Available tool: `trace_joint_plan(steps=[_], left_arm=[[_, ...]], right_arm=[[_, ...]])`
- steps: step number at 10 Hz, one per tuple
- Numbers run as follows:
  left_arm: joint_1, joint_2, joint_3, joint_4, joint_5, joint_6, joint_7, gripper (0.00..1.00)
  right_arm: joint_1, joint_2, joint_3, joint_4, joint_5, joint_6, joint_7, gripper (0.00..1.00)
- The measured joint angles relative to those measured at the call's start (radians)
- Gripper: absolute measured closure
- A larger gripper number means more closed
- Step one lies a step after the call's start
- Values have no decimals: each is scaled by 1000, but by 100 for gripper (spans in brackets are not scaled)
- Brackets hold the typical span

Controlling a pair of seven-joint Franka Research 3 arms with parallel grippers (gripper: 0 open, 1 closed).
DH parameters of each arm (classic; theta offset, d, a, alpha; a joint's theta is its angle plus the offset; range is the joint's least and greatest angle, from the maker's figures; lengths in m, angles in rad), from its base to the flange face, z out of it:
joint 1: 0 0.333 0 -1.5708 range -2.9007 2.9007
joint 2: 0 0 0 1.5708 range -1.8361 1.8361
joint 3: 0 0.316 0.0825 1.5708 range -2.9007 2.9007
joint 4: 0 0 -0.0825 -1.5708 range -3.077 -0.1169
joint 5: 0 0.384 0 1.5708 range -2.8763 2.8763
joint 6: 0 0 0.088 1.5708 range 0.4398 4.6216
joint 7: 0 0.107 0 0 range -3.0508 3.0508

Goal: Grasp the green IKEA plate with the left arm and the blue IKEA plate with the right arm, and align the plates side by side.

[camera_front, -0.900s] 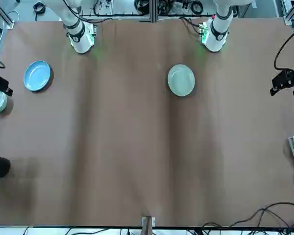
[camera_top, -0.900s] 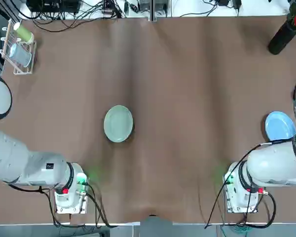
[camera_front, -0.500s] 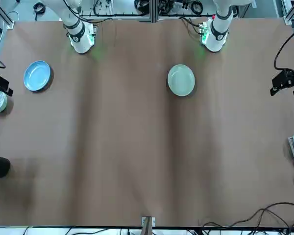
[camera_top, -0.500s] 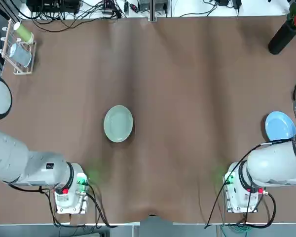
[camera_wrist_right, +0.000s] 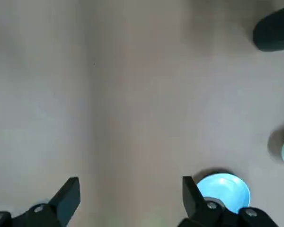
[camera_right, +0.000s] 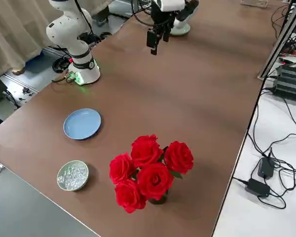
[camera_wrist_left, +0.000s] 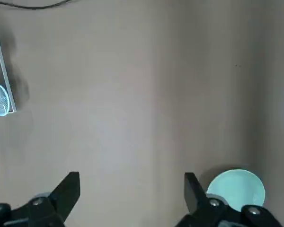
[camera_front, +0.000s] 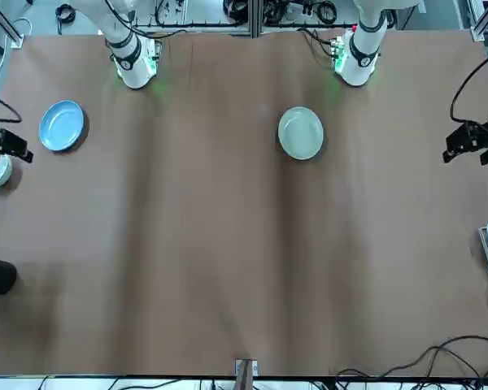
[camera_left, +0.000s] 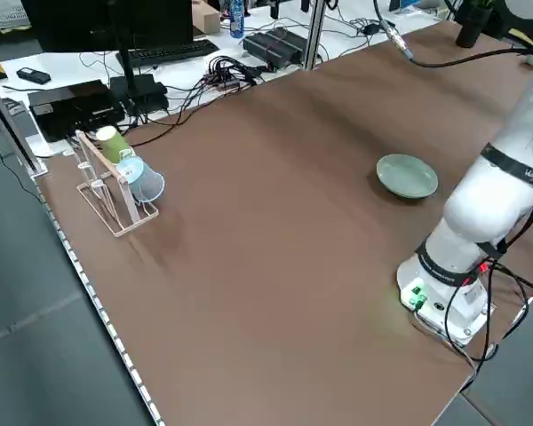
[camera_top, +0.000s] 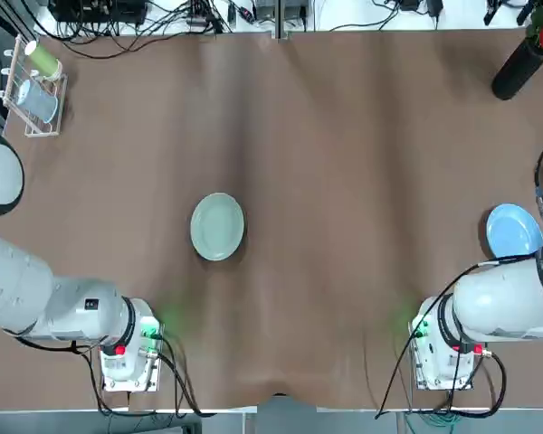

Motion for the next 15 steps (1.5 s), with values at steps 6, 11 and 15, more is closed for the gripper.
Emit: trace_joint_plan(steps=[6,11,15], left_arm=[[-10,-369,-164,-628,-30,145,-149,3],[-16,-355,-560,-801,-153,308,-459,3],[-15,-277,-737,-929,-221,538,-602,3]], right_arm=[[-110,-65,-8,-378,-87,254,0,16],[-362,-63,-11,-692,-91,541,-9,17],[-449,-67,-8,-853,-91,650,-8,17]])
